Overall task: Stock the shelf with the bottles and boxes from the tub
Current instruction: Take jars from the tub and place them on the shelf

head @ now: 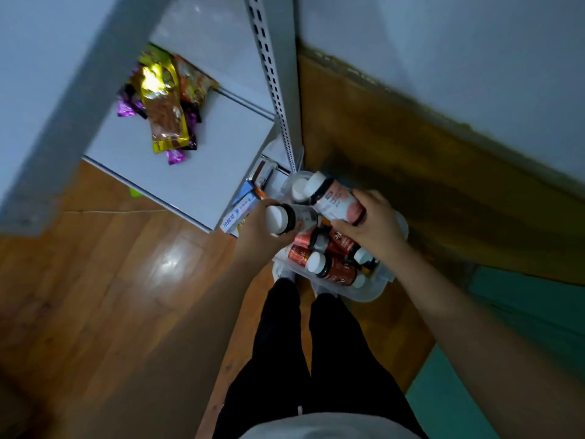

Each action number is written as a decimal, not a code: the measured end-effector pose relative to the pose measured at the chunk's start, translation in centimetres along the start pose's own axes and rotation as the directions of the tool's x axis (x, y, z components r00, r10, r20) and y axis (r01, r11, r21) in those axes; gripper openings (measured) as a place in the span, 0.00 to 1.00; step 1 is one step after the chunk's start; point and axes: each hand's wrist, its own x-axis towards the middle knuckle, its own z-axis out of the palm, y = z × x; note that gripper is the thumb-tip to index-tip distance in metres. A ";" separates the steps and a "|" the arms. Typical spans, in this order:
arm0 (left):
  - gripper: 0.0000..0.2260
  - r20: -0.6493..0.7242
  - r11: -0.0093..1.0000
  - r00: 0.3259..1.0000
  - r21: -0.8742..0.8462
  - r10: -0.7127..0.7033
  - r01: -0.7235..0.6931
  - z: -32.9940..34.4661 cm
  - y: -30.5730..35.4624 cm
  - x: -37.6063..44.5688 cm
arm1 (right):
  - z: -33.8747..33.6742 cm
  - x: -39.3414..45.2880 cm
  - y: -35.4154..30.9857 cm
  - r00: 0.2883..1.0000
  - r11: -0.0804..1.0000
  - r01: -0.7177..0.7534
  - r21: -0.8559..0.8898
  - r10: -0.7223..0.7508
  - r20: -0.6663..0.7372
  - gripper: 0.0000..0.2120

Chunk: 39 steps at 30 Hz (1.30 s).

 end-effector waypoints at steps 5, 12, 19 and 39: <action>0.25 -0.129 0.973 0.990 -0.228 -0.064 0.033 -5.8 3.7 -8.1 | -4.4 -5.3 -6.9 0.994 0.993 0.109 0.031 -0.110 0.022 0.30; 0.28 -0.317 0.827 0.924 -0.562 -0.213 -0.002 -14.6 4.7 -19.5 | -5.1 -10.5 -17.5 0.890 0.896 0.425 0.130 -0.439 0.121 0.33; 0.22 -0.541 0.558 0.777 -0.772 -0.323 -0.305 -22.5 3.4 -27.1 | -0.5 -15.2 -27.9 0.750 0.761 0.578 0.294 -0.638 0.176 0.26; 0.18 -0.727 0.504 0.656 -0.652 -0.204 -0.566 -42.0 -2.7 -35.6 | 11.5 -21.9 -48.8 0.669 0.552 0.615 0.563 -0.743 -0.003 0.24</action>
